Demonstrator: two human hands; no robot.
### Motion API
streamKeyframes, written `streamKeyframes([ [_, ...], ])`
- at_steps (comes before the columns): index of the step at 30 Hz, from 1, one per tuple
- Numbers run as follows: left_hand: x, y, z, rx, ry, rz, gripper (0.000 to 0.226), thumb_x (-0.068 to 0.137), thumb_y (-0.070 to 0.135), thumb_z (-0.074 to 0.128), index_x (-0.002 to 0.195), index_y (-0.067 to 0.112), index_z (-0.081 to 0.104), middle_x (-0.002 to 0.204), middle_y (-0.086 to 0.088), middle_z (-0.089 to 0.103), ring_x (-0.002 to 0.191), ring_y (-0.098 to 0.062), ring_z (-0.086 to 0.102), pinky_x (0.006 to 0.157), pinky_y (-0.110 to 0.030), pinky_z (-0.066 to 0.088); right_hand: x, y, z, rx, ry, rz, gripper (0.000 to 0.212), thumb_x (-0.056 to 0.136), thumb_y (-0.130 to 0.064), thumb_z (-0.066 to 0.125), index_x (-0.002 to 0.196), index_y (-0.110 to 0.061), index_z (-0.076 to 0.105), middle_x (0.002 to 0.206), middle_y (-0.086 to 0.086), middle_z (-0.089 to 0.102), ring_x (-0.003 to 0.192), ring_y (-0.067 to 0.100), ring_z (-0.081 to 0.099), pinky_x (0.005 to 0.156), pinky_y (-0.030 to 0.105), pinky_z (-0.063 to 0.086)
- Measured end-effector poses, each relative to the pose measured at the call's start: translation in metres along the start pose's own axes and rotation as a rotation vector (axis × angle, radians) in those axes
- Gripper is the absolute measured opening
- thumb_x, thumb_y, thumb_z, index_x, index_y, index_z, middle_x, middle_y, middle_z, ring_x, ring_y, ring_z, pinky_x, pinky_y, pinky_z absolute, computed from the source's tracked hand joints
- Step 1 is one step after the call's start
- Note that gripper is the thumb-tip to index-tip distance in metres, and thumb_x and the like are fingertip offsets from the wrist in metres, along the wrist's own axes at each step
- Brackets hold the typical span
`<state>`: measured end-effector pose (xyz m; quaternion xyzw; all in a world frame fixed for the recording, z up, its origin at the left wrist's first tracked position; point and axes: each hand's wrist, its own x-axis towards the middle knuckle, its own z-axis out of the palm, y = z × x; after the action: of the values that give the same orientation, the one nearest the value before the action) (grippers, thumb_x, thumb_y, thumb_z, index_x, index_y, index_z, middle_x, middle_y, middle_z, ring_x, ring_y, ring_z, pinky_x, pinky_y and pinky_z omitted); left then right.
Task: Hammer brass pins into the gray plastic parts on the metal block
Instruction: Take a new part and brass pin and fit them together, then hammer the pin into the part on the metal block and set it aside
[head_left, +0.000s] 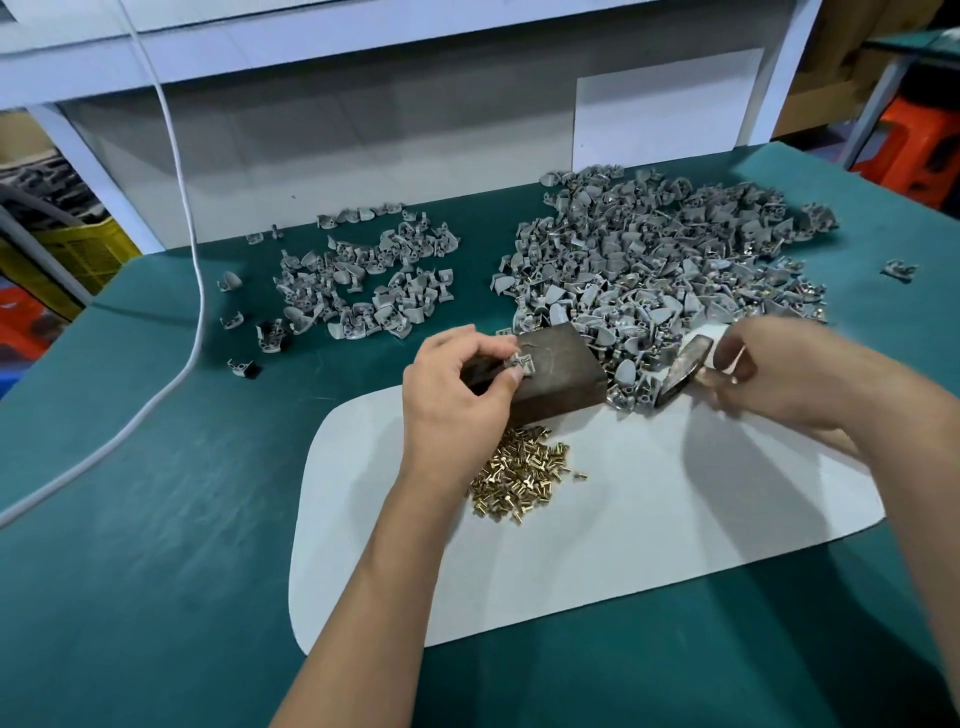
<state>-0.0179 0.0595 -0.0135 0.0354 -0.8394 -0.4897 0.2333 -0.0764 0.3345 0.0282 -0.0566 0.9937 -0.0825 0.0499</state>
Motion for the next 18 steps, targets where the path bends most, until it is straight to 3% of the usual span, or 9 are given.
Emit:
streamKeyframes([
  [2,0.001,0.0,0.0,0.03,0.008,-0.017,0.013,0.083,0.014,0.083,0.085,0.026,0.079,0.103,0.026,0.071,0.126,-0.003,0.051,0.106,-0.013,0.034,-0.001,-0.001,0.006,0.054,-0.007,-0.004,0.022,0.086,-0.033,0.076,0.077,-0.017,0.064,0.076,0.007,0.067,0.071,0.026,0.061,0.063,0.036,0.05],
  [4,0.002,0.0,-0.001,0.039,-0.001,-0.03,0.01,0.083,0.016,0.083,0.084,0.025,0.081,0.107,0.022,0.071,0.126,-0.009,0.052,0.111,-0.024,0.037,-0.001,0.0,0.008,0.059,0.013,-0.023,0.024,0.091,-0.026,0.073,0.073,-0.013,0.063,0.071,0.007,0.065,0.068,0.026,0.058,0.062,0.038,0.049],
  [7,0.003,0.002,-0.003,0.028,-0.013,-0.036,0.012,0.081,0.015,0.085,0.087,0.025,0.081,0.11,0.017,0.073,0.123,-0.012,0.056,0.111,-0.034,0.041,-0.002,0.001,0.002,0.149,0.071,-0.063,0.025,0.097,-0.015,0.063,0.072,-0.016,0.06,0.068,-0.007,0.061,0.065,0.022,0.058,0.056,0.035,0.045],
  [12,0.003,0.001,-0.004,0.002,-0.005,-0.038,0.015,0.078,0.015,0.086,0.081,0.027,0.078,0.112,0.013,0.073,0.119,-0.009,0.058,0.107,-0.036,0.045,-0.005,-0.029,-0.014,0.382,0.266,-0.18,0.01,0.1,-0.026,0.06,0.091,-0.025,0.057,0.083,-0.008,0.064,0.073,0.005,0.056,0.057,0.026,0.038],
  [14,0.004,-0.001,-0.004,-0.025,-0.031,-0.058,0.014,0.079,0.014,0.086,0.079,0.026,0.078,0.113,0.011,0.073,0.12,-0.011,0.059,0.107,-0.039,0.046,-0.012,-0.053,-0.016,0.451,0.276,-0.269,0.005,0.1,-0.028,0.063,0.096,-0.027,0.061,0.082,-0.014,0.064,0.071,-0.003,0.056,0.056,0.016,0.037],
  [16,0.005,-0.001,-0.004,-0.053,-0.063,-0.084,0.012,0.08,0.013,0.085,0.08,0.023,0.078,0.116,0.008,0.072,0.122,-0.014,0.059,0.108,-0.042,0.047,-0.018,-0.076,-0.012,0.44,0.215,-0.355,0.015,0.103,-0.029,0.058,0.088,-0.027,0.059,0.076,-0.012,0.062,0.064,0.001,0.056,0.051,0.014,0.035],
  [18,0.006,0.0,-0.004,-0.046,-0.08,-0.089,0.01,0.08,0.013,0.085,0.081,0.021,0.079,0.118,0.005,0.072,0.124,-0.014,0.059,0.107,-0.041,0.047,-0.02,-0.091,-0.007,0.345,0.154,-0.394,0.029,0.106,-0.03,0.05,0.077,-0.026,0.05,0.074,-0.003,0.06,0.065,0.017,0.057,0.056,0.026,0.036],
])
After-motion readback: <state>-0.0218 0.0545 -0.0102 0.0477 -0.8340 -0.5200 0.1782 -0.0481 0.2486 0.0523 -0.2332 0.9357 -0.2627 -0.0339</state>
